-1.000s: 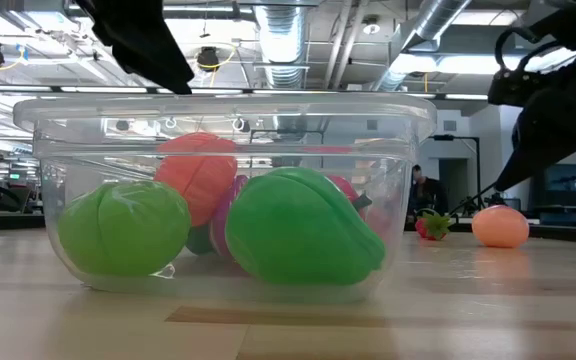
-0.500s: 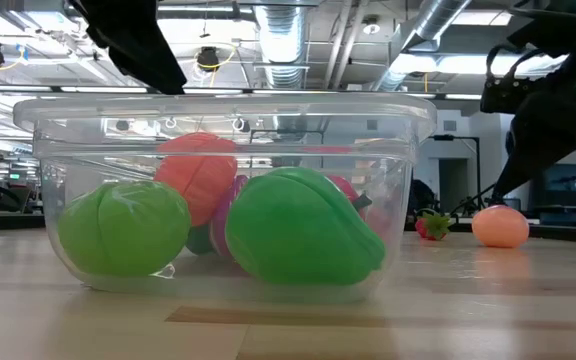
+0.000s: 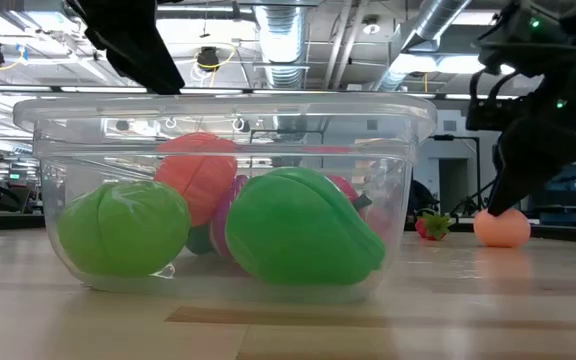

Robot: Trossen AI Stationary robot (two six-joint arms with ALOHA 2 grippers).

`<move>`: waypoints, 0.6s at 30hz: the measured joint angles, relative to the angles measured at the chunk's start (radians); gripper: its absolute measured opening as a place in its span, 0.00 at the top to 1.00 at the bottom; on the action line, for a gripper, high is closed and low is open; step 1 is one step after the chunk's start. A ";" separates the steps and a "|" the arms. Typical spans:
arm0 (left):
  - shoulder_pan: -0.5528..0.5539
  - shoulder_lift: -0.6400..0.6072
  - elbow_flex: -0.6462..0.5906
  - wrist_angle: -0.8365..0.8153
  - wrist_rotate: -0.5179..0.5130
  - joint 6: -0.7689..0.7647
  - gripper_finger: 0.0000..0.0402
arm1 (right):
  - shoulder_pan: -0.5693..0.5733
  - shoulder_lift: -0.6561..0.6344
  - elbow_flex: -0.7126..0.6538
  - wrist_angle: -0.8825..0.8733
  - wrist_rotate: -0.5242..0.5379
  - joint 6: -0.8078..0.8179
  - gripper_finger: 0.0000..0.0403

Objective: Pick and placing Produce into tupperware
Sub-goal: Put the peach into the transparent bin

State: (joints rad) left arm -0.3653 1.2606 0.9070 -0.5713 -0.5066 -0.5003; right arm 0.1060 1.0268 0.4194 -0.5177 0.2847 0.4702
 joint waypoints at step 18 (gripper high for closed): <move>0.000 0.000 0.000 -0.023 0.001 -0.010 0.31 | -0.037 0.172 0.000 0.114 -0.083 -0.008 0.01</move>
State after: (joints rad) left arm -0.3653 1.2606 0.9070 -0.5944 -0.5051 -0.5106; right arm 0.0692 1.1987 0.4194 -0.4038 0.2020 0.4622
